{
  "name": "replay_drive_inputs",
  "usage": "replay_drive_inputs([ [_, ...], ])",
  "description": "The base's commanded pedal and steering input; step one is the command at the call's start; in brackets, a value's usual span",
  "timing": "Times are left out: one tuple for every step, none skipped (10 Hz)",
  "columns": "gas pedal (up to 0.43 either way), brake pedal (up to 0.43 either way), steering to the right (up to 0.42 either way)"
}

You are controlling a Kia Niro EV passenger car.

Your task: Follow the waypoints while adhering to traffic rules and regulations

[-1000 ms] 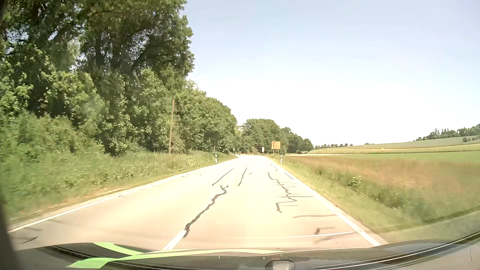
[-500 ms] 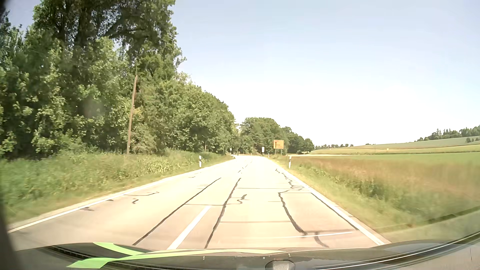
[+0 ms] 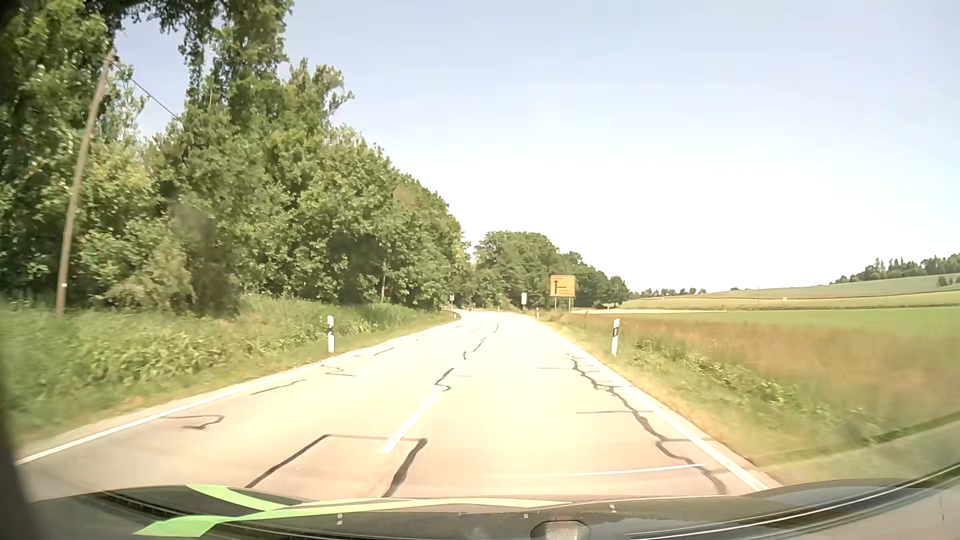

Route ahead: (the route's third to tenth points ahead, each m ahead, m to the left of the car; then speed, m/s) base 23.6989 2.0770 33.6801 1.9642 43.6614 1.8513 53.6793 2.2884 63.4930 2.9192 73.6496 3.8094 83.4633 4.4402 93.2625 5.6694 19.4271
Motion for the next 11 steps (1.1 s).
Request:
replay_drive_inputs([
  [0.189, 0.0, 0.003],
  [0.197, 0.0, 0.003],
  [0.197, 0.0, 0.003],
  [0.209, 0.0, 0.003],
  [0.22, 0.0, 0.002],
  [0.22, 0.0, 0.001],
  [0.22, 0.0, 0.001],
  [0.209, 0.0, 0.001],
  [0.169, 0.0, 0.0],
  [0.169, 0.0, 0.0],
  [0.169, 0.0, 0.0],
])
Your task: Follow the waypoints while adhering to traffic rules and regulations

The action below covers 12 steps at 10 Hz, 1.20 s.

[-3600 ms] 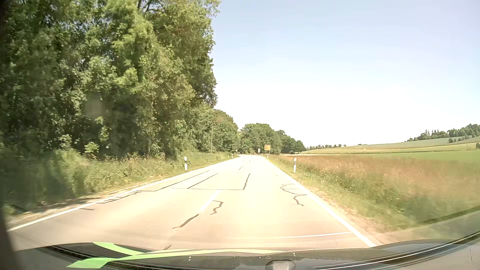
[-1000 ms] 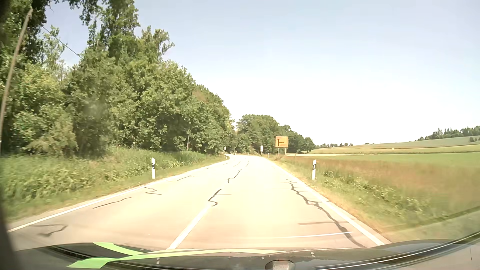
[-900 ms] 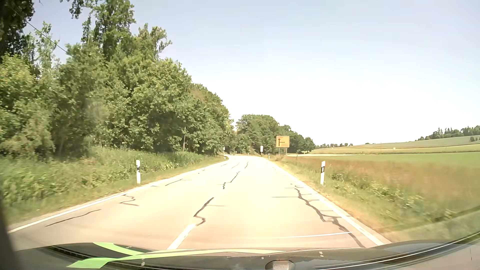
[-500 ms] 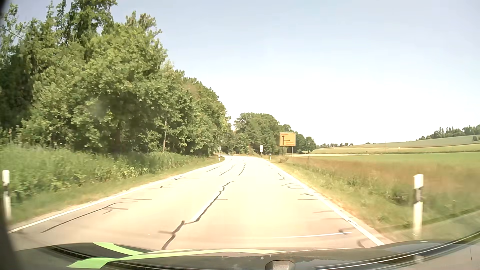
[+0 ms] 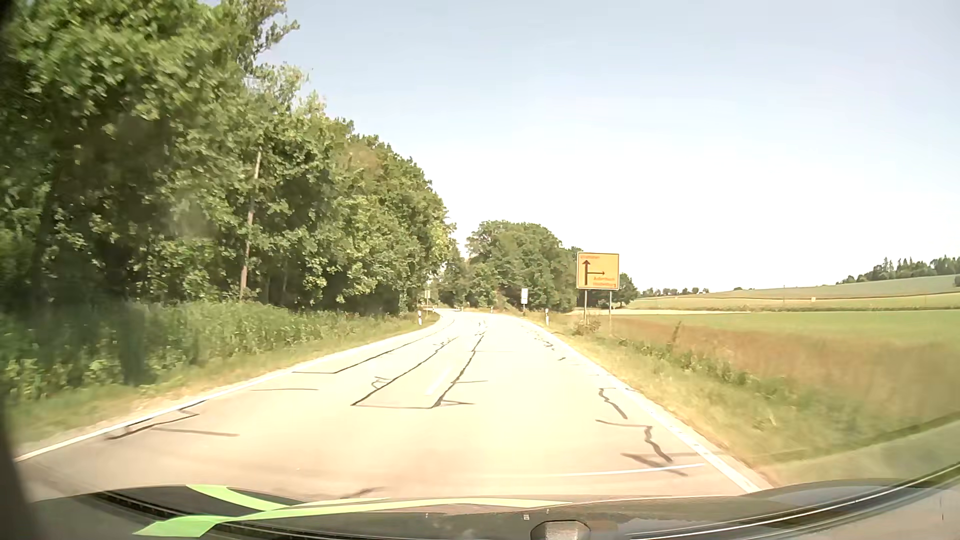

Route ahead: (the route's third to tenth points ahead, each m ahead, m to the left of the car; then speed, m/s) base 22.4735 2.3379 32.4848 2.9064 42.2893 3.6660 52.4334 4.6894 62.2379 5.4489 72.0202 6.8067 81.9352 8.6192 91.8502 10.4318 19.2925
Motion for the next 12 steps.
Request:
replay_drive_inputs([
  [0.177, 0.0, -0.001],
  [0.177, 0.0, -0.001],
  [0.189, 0.0, -0.001],
  [0.209, 0.0, -0.001],
  [0.22, 0.0, -0.001],
  [0.228, 0.0, -0.003],
  [0.228, 0.0, -0.005],
  [0.228, 0.0, -0.006],
  [0.228, 0.0, -0.009],
  [0.228, 0.0, -0.011],
  [0.228, 0.0, -0.011],
  [0.228, 0.0, -0.011],
])
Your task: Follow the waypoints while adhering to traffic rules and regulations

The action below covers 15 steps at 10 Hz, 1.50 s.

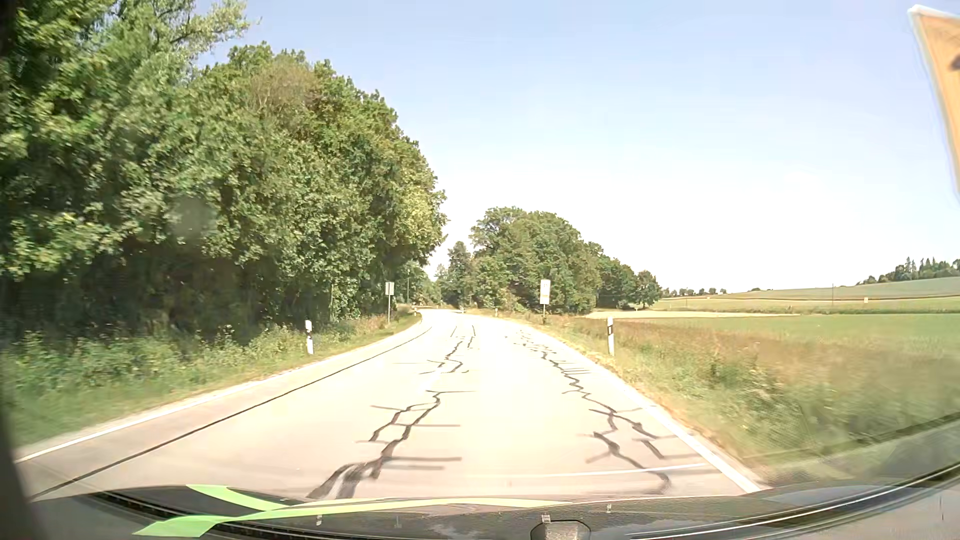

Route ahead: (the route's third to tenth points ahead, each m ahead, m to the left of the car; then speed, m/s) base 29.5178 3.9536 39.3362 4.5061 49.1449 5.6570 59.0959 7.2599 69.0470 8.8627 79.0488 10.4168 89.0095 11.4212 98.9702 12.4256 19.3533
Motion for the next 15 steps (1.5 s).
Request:
replay_drive_inputs([
  [0.228, 0.0, -0.011],
  [0.228, 0.0, -0.011],
  [0.228, 0.0, -0.011],
  [0.228, 0.0, -0.011],
  [0.228, 0.0, -0.011],
  [0.228, 0.0, -0.011],
  [0.228, 0.0, -0.011],
  [0.228, 0.0, -0.011],
  [0.228, 0.0, -0.011],
  [0.228, 0.0, -0.011],
  [0.228, 0.0, -0.011],
  [0.228, 0.0, -0.011],
  [0.22, 0.0, -0.012],
  [0.197, 0.0, -0.012],
  [0.189, 0.0, -0.012],
])
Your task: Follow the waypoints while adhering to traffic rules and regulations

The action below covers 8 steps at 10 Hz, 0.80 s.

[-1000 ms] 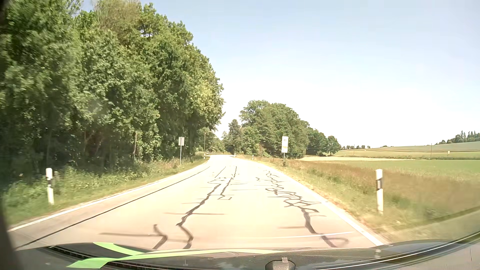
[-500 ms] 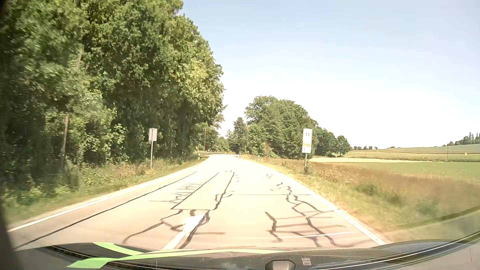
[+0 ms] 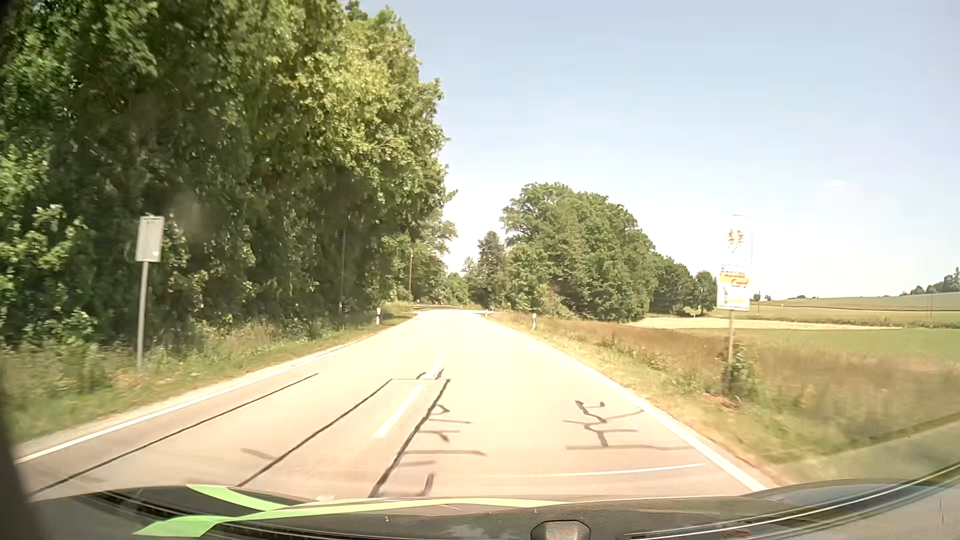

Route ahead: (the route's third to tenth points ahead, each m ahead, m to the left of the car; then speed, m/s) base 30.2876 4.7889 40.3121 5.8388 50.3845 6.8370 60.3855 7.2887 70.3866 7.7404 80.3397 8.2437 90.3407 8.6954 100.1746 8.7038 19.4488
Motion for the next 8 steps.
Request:
replay_drive_inputs([
  [0.189, 0.0, -0.012],
  [0.189, 0.0, -0.012],
  [0.177, 0.0, -0.012],
  [0.157, 0.0, -0.014],
  [0.15, 0.0, -0.016],
  [0.15, 0.0, -0.016],
  [0.15, 0.0, -0.017],
  [0.15, 0.0, -0.016],
])
